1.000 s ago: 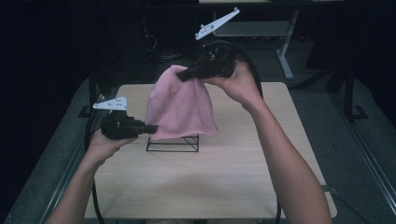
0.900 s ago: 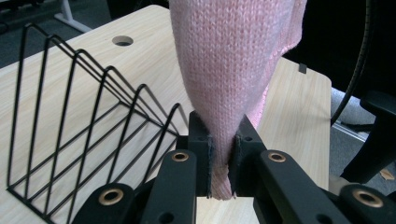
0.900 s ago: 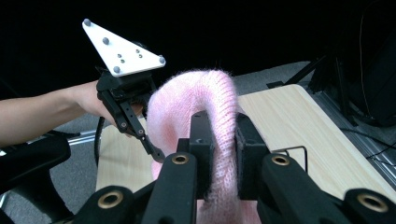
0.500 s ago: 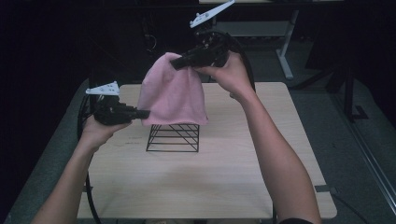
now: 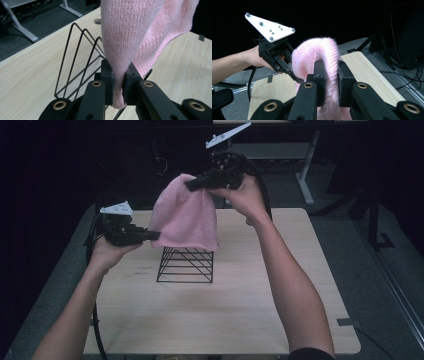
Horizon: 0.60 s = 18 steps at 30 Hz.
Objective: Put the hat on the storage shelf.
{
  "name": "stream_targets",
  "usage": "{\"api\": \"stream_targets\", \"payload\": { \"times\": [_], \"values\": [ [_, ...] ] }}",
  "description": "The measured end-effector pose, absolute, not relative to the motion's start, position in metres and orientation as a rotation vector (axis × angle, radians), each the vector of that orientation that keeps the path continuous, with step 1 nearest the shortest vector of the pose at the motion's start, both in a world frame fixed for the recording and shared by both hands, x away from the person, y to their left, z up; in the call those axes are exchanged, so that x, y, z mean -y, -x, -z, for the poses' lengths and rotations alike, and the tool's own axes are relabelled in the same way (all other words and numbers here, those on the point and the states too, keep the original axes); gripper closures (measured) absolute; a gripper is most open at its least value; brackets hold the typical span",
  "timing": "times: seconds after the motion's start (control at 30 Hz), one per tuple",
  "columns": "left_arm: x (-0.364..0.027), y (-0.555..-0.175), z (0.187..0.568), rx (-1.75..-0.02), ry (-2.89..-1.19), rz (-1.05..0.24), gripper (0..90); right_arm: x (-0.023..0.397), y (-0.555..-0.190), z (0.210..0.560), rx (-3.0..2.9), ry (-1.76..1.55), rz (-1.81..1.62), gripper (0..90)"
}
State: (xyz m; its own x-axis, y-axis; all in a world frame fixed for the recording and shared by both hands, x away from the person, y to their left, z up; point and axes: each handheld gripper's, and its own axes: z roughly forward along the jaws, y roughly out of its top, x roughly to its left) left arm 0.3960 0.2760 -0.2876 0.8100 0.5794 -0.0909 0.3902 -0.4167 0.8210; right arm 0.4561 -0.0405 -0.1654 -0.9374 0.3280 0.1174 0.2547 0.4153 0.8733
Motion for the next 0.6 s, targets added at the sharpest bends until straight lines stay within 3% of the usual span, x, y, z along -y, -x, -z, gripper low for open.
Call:
{"api": "stream_targets", "payload": {
  "times": [0.6],
  "values": [
    [-0.279,-0.395,0.304,-0.745,-2.108,-0.275,80.5,0.029,-0.455,0.182,-2.640,-0.520,-1.578,79.6]
  ]
}}
